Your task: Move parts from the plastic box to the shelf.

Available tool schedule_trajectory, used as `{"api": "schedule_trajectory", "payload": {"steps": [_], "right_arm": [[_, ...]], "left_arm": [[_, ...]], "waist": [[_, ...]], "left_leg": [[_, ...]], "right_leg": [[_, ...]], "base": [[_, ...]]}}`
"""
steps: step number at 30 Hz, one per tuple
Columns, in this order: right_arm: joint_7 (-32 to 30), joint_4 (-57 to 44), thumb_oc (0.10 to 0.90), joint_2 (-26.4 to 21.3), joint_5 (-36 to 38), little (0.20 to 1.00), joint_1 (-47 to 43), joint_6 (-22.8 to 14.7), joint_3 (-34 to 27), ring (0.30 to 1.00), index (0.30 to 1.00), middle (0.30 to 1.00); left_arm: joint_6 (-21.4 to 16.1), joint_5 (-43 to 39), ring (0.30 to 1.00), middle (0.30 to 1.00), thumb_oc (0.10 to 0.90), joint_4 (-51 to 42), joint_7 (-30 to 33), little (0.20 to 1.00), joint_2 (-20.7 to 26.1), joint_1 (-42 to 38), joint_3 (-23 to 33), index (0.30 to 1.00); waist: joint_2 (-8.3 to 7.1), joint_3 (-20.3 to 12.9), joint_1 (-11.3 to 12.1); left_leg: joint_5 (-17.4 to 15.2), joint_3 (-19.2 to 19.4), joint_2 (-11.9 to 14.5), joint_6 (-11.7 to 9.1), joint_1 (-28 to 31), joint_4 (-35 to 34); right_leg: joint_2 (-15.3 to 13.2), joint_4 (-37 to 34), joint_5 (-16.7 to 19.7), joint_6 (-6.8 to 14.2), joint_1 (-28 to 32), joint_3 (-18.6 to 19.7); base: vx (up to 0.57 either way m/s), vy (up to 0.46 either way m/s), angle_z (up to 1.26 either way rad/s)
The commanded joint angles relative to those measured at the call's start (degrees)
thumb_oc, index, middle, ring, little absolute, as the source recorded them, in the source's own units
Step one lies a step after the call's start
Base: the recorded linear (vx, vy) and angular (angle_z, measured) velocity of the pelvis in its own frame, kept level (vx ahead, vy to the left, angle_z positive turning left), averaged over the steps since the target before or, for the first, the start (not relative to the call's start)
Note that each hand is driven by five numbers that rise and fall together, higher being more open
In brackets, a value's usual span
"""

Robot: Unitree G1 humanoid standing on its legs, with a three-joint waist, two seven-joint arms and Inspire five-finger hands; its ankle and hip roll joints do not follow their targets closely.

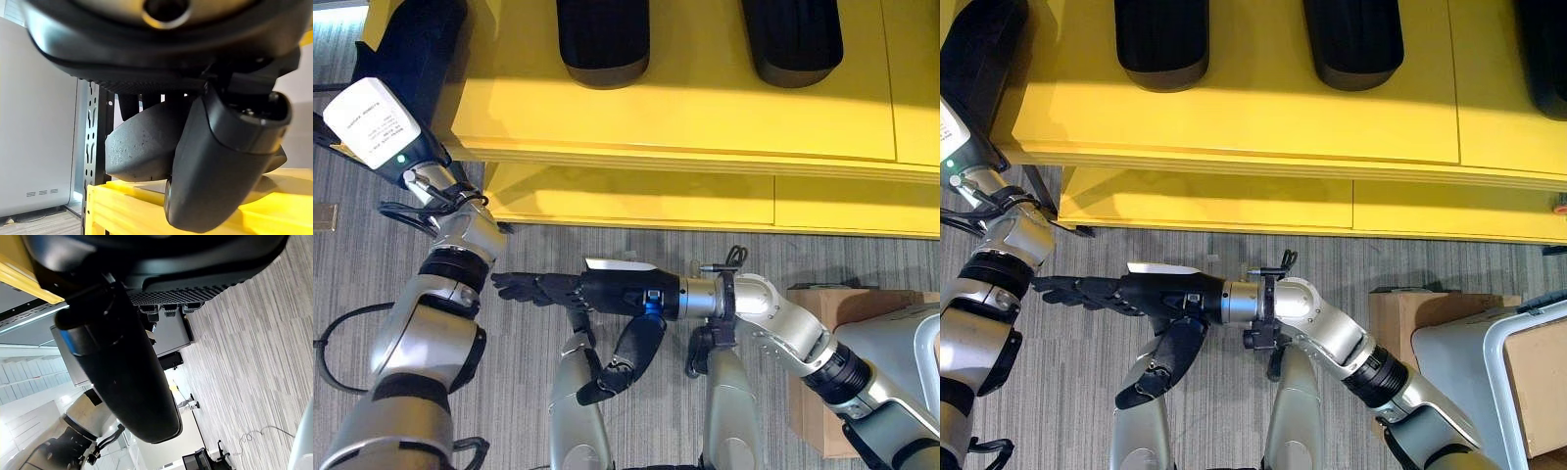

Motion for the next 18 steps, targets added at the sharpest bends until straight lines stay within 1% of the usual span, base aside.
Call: {"api": "schedule_trajectory", "payload": {"steps": [1,6,12,18], "right_arm": [[1.4,-4.1,0.9,3.7,3.6,1.0,-3.7,-5.7,-2.6,1.0,1.0,1.0],[2.0,-4.2,0.9,4.3,3.1,1.0,-3.5,-4.6,-3.1,1.0,1.0,1.0],[1.9,-4.3,0.9,4.2,3.1,1.0,-3.2,-4.5,-3.0,1.0,1.0,1.0],[2.9,-4.3,0.9,4.4,1.9,1.0,-2.9,-3.9,-2.7,1.0,1.0,1.0]], "left_arm": [[-3.5,2.1,0.3,0.3,0.4,-0.5,-1.3,0.3,1.2,-8.2,-4.8,0.3],[-3.1,3.2,0.3,0.3,0.4,-1.4,-1.2,0.3,0.5,-8.1,-4.6,0.3],[-2.3,3.3,0.3,0.3,0.4,-1.8,-1.2,0.3,0.0,-9.1,-4.9,0.3],[-2.2,0.1,0.3,0.3,0.4,-1.4,-1.3,0.3,-0.1,-9.8,-4.7,0.3]], "waist": [[1.45,-1.0,-1.2],[1.67,-1.2,-1.3],[1.79,-1.5,-1.3],[1.76,-1.4,-1.5]], "left_leg": [[-7.1,-9.1,3.6,-3.2,4.6,0.5],[-7.0,-8.9,3.7,-3.2,4.9,0.4],[-6.9,-8.8,3.8,-3.2,5.1,0.4],[-6.8,-8.6,3.8,-3.3,5.7,0.3]], "right_leg": [[0.4,-10.0,5.5,3.0,3.6,3.9],[0.4,-10.3,5.6,2.9,4.2,3.9],[0.6,-10.7,5.7,2.6,4.5,3.6],[0.8,-10.6,5.3,2.5,5.2,3.5]], "base": [[0.0,0.0,0.0],[0.0,0.0,0.0],[0.03,-0.008,-0.01],[0.02,-0.001,-0.02]]}}
